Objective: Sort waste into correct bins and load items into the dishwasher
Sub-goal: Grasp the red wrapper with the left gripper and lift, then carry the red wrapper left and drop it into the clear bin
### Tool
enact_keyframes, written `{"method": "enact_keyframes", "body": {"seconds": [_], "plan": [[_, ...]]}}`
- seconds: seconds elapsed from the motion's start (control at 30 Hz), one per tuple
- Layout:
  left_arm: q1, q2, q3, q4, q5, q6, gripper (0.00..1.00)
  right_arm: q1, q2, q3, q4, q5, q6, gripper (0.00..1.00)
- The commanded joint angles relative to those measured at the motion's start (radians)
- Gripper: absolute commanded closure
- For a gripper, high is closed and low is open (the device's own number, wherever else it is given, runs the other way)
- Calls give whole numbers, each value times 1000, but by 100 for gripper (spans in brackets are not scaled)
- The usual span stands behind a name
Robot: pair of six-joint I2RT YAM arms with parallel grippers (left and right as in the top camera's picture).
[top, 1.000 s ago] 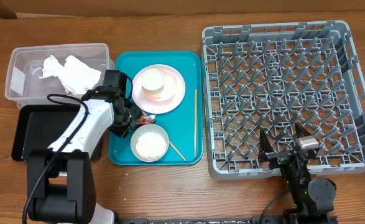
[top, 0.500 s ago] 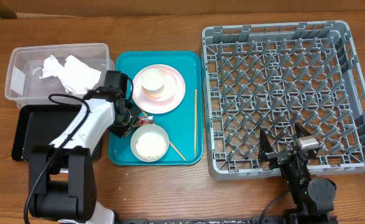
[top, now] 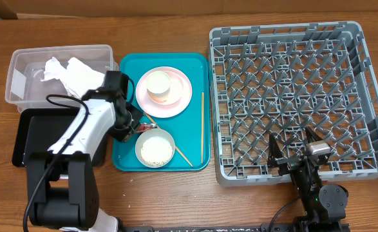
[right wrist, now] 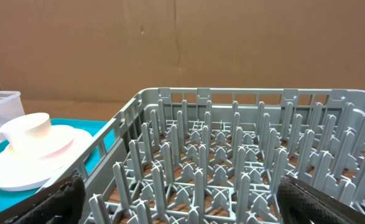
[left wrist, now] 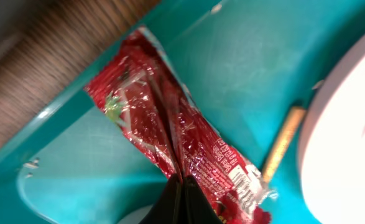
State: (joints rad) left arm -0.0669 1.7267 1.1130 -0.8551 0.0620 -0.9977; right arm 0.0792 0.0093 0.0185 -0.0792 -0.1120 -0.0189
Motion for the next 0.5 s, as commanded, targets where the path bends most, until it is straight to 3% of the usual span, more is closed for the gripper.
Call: {"method": "enact_keyframes", "body": {"seconds": [0.0, 0.47], "plan": [[24, 12, 94, -50, -23, 41, 96, -3, -6, -11, 5, 6, -1, 0], [108, 12, 434, -257, -24, 188, 96, -3, -6, -11, 5, 6, -1, 0]]}}
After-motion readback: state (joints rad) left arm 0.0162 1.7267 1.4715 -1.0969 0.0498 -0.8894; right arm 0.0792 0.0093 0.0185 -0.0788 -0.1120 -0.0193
